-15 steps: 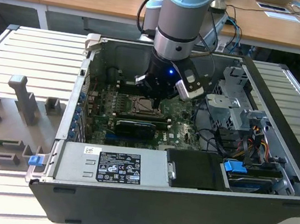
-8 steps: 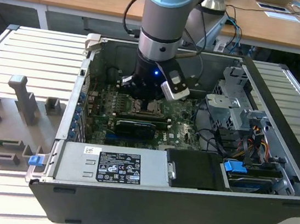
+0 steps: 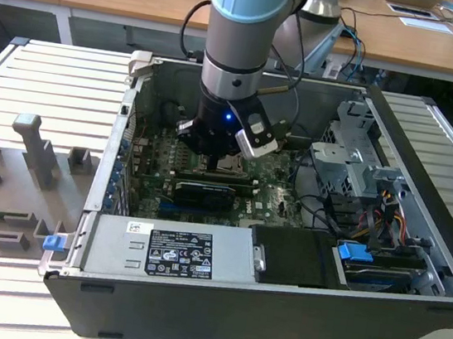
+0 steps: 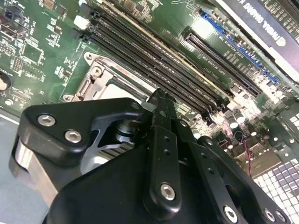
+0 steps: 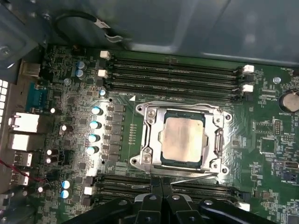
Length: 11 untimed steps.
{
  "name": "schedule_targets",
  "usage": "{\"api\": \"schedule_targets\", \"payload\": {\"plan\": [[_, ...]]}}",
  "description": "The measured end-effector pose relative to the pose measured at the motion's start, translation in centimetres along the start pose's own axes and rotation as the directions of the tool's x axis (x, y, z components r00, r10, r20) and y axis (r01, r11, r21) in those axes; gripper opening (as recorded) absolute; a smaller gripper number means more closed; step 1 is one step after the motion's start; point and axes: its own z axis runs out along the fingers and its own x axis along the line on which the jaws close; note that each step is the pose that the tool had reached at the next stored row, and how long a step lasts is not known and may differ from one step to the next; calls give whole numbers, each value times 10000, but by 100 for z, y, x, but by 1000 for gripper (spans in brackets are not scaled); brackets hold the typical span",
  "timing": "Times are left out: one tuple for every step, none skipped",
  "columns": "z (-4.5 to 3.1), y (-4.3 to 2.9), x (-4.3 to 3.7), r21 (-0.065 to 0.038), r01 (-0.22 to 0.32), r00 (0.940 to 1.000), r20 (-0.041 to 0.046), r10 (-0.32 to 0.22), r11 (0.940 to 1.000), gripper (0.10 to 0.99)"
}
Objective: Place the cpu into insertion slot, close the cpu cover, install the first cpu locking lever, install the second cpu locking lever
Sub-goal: 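Install the second cpu locking lever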
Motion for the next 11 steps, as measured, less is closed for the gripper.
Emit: {"api": "schedule_targets", "payload": {"plan": [[8,-3,5,-66,2,10000,7,-2,10000,106],[10,-8,14,-169,0,10000,16,0,9999,106],[11,-11,19,-243,1,10000,24,0,9997,106],[12,-22,34,-369,3,10000,36,-2,9993,106],[12,-31,42,-401,3,10000,39,-2,9992,106],[13,-40,46,-414,2,10000,40,0,9991,106],[13,-54,52,-436,1,10000,43,1,9991,106],[12,-61,57,-462,-1,10000,45,3,9989,106],[13,-68,61,-485,0,10000,47,2,9988,106],[18,-80,68,-530,-2,10000,52,5,9986,106],[22,-85,71,-553,-3,10000,54,6,9985,106]]}}
